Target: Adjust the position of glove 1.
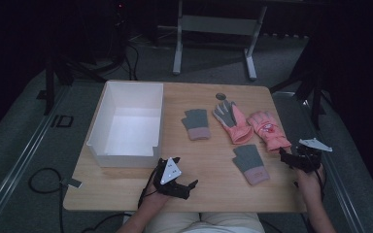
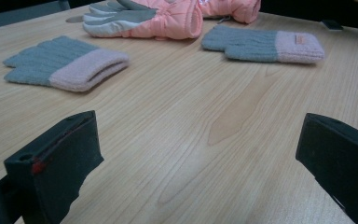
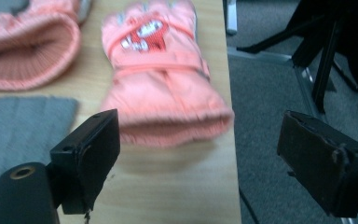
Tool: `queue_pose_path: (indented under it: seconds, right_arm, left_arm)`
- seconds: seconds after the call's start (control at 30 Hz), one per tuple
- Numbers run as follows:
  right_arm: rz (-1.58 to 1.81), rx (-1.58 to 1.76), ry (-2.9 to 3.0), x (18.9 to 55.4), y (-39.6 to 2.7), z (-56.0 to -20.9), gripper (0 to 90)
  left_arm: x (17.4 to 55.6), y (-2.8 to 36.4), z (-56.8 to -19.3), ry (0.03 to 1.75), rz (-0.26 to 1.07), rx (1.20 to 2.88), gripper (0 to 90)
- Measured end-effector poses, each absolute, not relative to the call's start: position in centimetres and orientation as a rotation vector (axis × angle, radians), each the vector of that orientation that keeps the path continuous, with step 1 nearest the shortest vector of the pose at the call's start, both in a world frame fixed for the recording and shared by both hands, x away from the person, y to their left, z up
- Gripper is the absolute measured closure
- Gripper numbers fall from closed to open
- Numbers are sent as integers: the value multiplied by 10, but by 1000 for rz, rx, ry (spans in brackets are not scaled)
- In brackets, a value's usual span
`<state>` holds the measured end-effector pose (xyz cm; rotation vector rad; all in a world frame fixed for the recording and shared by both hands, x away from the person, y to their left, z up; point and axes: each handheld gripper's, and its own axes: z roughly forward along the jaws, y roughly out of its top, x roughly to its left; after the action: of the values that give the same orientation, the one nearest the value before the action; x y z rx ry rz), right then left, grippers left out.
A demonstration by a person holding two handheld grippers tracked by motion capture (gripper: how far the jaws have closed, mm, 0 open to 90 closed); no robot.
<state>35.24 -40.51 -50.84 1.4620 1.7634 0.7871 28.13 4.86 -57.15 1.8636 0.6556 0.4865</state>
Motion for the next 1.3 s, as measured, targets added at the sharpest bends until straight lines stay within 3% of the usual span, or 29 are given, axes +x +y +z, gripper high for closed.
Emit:
queue_pose_path:
  seconds: [0.43, 0.93, 1.3]
  right_arm:
    - [877, 1452, 1803, 372, -390, -454, 136]
    - [961, 1321, 1867, 394, -351, -417, 108]
    - [993, 1247, 1939, 415, -319, -403, 138]
  left_arm:
    - [281, 49, -572, 657, 486, 1860, 0]
    - [281, 50, -572, 652, 482, 1852, 0]
    - [281, 50, -572, 652, 479, 1854, 0]
